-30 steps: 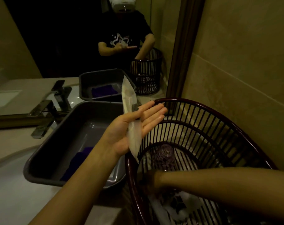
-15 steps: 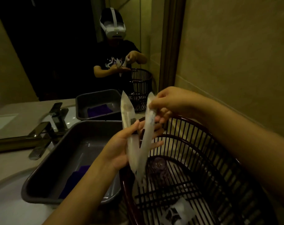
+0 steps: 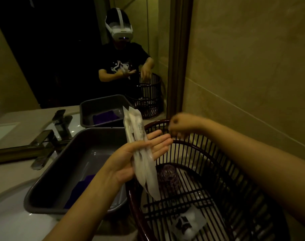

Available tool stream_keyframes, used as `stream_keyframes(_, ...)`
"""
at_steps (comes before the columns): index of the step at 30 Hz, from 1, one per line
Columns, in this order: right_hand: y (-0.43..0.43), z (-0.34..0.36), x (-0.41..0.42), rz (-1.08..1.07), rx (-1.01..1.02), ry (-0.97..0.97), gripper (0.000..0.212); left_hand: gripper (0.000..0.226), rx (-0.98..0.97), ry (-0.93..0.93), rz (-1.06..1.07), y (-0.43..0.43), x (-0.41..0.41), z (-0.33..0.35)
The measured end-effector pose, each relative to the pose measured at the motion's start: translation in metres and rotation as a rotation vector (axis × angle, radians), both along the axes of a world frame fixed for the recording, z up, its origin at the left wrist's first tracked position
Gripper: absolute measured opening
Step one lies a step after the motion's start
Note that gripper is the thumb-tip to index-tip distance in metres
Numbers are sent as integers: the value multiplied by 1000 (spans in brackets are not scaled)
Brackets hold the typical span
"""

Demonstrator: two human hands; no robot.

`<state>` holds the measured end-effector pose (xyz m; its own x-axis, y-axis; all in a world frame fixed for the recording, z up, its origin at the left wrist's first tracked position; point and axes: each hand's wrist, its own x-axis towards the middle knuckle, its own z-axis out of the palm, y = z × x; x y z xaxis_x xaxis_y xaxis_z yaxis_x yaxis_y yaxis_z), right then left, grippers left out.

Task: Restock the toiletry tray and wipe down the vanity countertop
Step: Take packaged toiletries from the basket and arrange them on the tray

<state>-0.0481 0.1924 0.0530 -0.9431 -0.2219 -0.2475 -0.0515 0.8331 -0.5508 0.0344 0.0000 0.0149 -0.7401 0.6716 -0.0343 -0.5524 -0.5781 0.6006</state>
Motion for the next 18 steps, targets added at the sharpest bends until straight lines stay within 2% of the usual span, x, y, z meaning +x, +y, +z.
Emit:
stream_keyframes(1,7,-24,-3,27,163,-152,22,35,-6,-42,26,-1,-1,-1)
stream_keyframes(3,14,-75,-7,43,406,-383,65,32,-49,-127,93,-1,-4,-2)
stream_keyframes(4,14,-98,-7,34,443,-427,84,32,-72,-156,122,0,-6,-3)
stream_keyframes(6,14,-135,-9,41,396,-414,105,32,-102,-188,176,4,-9,-5)
stream_keyframes(10,10,-177,-6,76,142,-321,101,14,-160,-174,247,9,-14,-7)
stream_keyframes(14,3,-198,4,-44,-81,-191,85,11,-146,-160,270,11,-14,-7)
stream_keyframes(18,-2,-193,5,-38,-84,-141,71,15,-163,-171,266,11,-12,-3)
